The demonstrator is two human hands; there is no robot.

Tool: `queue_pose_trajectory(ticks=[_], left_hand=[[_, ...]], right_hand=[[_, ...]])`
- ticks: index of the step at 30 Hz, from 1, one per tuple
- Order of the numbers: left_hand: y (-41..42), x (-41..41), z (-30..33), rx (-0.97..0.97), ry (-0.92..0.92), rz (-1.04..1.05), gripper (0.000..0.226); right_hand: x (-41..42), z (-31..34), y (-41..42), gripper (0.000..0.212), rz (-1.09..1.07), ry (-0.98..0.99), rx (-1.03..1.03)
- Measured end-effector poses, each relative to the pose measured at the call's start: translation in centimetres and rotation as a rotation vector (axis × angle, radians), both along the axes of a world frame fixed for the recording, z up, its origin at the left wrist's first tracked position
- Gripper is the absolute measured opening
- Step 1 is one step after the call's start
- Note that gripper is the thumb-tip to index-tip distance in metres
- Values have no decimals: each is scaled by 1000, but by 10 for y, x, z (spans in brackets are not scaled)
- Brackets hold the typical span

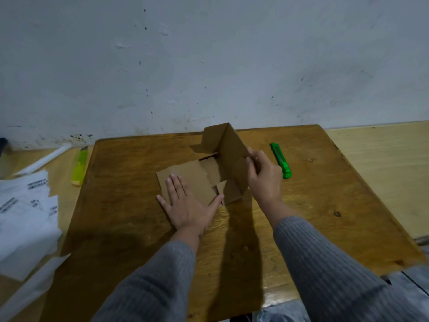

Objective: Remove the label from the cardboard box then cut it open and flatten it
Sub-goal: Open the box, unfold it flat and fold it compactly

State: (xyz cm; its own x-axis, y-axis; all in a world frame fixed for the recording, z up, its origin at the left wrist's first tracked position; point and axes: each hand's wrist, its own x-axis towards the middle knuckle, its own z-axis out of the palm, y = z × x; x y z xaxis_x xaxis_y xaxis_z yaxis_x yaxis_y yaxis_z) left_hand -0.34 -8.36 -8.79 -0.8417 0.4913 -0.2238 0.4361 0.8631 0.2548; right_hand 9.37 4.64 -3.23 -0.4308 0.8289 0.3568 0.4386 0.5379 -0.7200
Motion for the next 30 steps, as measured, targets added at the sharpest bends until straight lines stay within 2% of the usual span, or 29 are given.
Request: queue_pose_trajectory(ticks=[4, 9, 11, 15, 19, 22, 24, 27, 30], left_hand=[[11, -7, 1, -36, 5, -36, 131], [30, -15, 0, -69, -5, -76, 129], [39, -15, 0, -71, -12, -78, 130], [58, -10, -3, -64, 8, -69, 126], [66, -10, -4, -57, 5, -73, 122], [63, -11, -2, -78, -9, -92, 115], [61, -14, -1, -71, -47, -123, 103], [51, -24, 3, 14, -130, -178, 78], [35, -31, 2, 48, -167, -217, 65]], right_hand=[[-3, 4, 10, 14, 80, -32, -50], [-3, -1, 29, 45, 127, -99, -40], [-2, 0, 42, 50, 125, -148, -46], [-1, 2, 54, 50, 158, -200, -24], [-6, 2, 47, 47, 203, -273, 92], [-7, 6, 45, 42, 204, -260, 85], [-7, 8, 40, 40, 235, -194, -49], [-14, 15, 31, 44, 247, 34, -401], [-20, 17, 32, 50, 268, 63, -684]])
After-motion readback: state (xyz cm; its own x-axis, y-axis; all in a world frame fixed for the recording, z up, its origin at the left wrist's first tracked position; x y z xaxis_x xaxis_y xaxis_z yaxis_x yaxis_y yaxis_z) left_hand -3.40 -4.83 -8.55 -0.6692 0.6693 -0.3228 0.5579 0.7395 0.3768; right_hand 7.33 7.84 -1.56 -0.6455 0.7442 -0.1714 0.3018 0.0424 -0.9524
